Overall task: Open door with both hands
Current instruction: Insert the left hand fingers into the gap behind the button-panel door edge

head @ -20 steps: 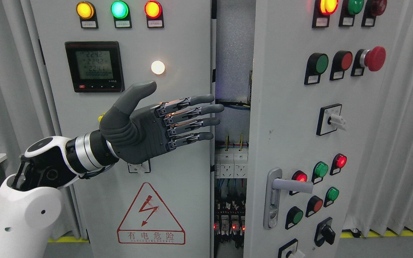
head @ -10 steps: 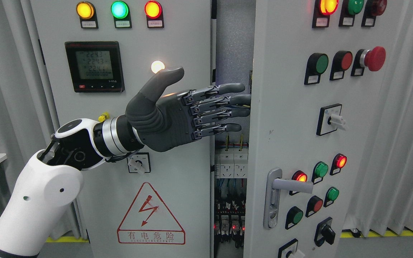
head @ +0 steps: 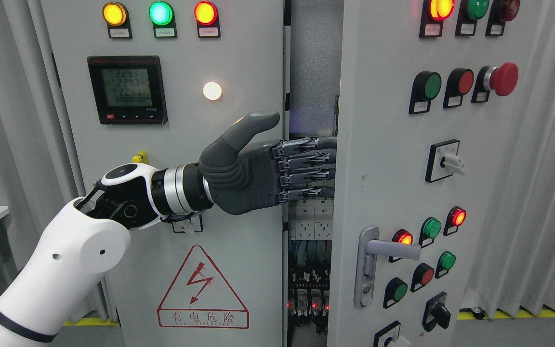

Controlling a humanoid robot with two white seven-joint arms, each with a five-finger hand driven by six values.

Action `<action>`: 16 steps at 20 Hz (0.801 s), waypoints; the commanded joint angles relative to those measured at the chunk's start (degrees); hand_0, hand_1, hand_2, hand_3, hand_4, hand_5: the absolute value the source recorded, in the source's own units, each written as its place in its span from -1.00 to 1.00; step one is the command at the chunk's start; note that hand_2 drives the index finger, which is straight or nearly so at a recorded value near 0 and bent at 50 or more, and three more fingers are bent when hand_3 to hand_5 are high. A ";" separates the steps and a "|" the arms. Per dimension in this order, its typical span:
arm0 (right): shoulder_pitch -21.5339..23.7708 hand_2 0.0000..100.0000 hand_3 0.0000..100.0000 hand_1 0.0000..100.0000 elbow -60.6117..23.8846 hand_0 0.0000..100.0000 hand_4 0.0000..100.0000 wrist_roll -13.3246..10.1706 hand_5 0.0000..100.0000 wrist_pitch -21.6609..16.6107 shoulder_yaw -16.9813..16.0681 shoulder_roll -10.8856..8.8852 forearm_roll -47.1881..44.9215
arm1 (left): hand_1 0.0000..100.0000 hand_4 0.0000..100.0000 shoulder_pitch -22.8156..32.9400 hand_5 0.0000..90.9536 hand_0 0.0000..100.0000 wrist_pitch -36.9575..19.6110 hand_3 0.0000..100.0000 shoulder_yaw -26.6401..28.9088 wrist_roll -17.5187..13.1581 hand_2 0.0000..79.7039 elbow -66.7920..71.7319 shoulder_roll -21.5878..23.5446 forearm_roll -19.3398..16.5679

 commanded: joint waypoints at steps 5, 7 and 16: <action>0.00 -1.00 -1.00 -1.00 0.00 -0.56 -1.00 0.04 -1.00 -0.06 -0.05 -0.09 0.01 | -1.00 -0.92 -6.48 -1.00 -0.41 -3.01 -0.95 -13.93 0.81 -0.93 2.68 -0.68 6.88; 0.00 -1.00 -1.00 -1.00 0.00 -0.56 -1.00 0.04 -1.00 0.03 -0.04 0.00 0.01 | -1.00 -0.92 -6.48 -1.00 -0.41 -3.01 -0.95 -14.02 0.98 -0.93 2.77 -1.39 6.79; 0.00 -1.00 -1.00 -1.00 0.00 -0.56 -1.00 0.04 -1.00 -0.06 0.04 0.00 0.01 | -1.00 -0.92 -7.97 -1.00 -0.41 -3.80 -0.95 -14.81 2.30 -0.93 2.59 -3.76 7.14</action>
